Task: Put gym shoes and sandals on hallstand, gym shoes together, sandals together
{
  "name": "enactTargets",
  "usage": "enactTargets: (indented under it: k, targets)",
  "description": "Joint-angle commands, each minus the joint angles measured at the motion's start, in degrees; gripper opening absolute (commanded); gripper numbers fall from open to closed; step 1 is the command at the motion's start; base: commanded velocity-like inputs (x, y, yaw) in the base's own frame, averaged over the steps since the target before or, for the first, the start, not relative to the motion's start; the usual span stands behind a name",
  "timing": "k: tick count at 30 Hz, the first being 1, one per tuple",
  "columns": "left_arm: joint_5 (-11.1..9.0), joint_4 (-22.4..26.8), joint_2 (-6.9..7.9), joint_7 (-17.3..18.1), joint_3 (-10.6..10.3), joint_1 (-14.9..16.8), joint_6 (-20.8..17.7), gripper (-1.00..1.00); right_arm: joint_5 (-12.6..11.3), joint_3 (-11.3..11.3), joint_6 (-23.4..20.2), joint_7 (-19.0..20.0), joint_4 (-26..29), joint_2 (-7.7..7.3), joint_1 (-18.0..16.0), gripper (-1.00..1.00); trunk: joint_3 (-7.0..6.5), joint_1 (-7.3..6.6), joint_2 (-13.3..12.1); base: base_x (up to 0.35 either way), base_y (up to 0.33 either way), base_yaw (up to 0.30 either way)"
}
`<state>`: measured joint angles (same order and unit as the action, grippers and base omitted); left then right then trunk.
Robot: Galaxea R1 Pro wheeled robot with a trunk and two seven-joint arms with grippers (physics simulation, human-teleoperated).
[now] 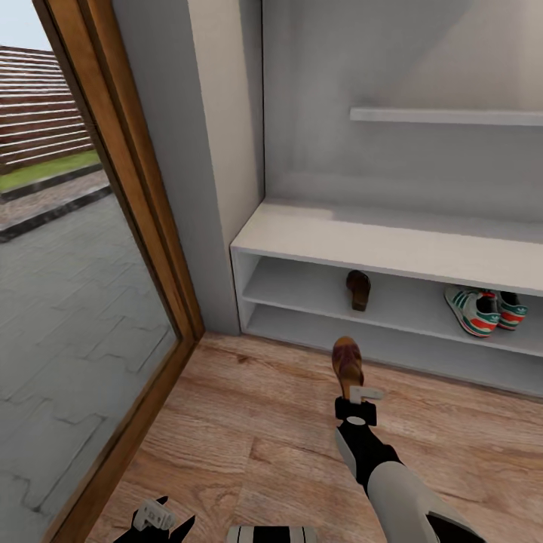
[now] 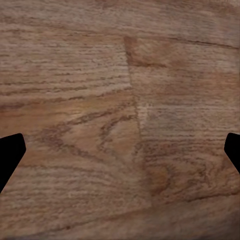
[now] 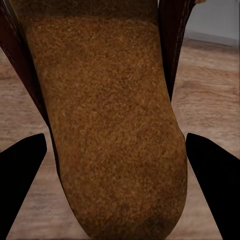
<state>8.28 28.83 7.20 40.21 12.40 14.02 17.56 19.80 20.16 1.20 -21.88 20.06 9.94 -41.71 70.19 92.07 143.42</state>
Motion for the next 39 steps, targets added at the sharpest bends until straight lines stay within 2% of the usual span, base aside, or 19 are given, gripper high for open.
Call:
enactTargets:
  k: [1, 5, 8, 12, 17, 32, 39]
  targets:
    - [0.6, 0.0, -0.06, 0.3, 0.5, 0.0, 0.3, 1.0, 0.3, 0.4, 0.1, 0.0, 0.3, 0.05, 0.0, -1.0, 0.04, -0.01, 0.0, 0.0, 0.0, 0.001]
    - [0.6, 0.0, -0.11, 0.3, 0.5, 0.0, 0.3, 1.0, 0.2, 0.4, -0.3, -0.2, 5.5, 0.05, -0.1, -1.0, 0.04, -0.01, 0.0, 0.0, 0.0, 0.0]
    - [0.6, 0.1, -0.15, 0.2, 0.5, 0.0, 0.3, 1.0, -1.7, 0.4, -0.5, -0.2, 9.1, 0.05, -0.6, -1.0, 0.04, -0.01, 0.0, 0.0, 0.0, 0.0]
    - [0.6, 0.1, -0.27, 0.2, 0.5, 0.0, 0.3, 1.0, -4.3, 0.4, -0.6, -0.1, 10.3, 0.05, -1.4, -1.0, 0.04, -0.01, 0.0, 0.0, 0.0, 0.0]
    - [0.6, 0.1, -0.34, 0.2, 0.5, 0.0, 0.3, 1.0, -5.4, 0.4, -0.5, 0.1, 10.1, 0.05, -1.7, -1.0, 0.04, -0.01, 0.0, 0.0, 0.0, 0.0]
    - [0.4, -0.1, -0.61, -0.1, 0.6, -0.1, 0.5, 1.0, -5.5, 0.2, -0.3, 1.3, 7.3, 0.05, -1.7, -1.0, 0.04, -0.01, 0.0, 0.0, 0.0, 0.0]
    - [0.4, 0.0, -0.68, 0.0, 0.5, -0.1, 0.5, 1.0, -5.3, -0.9, -0.9, 1.3, 5.0, 0.05, -1.7, -1.0, 0.04, -0.01, 0.0, 0.0, 0.0, 0.0]
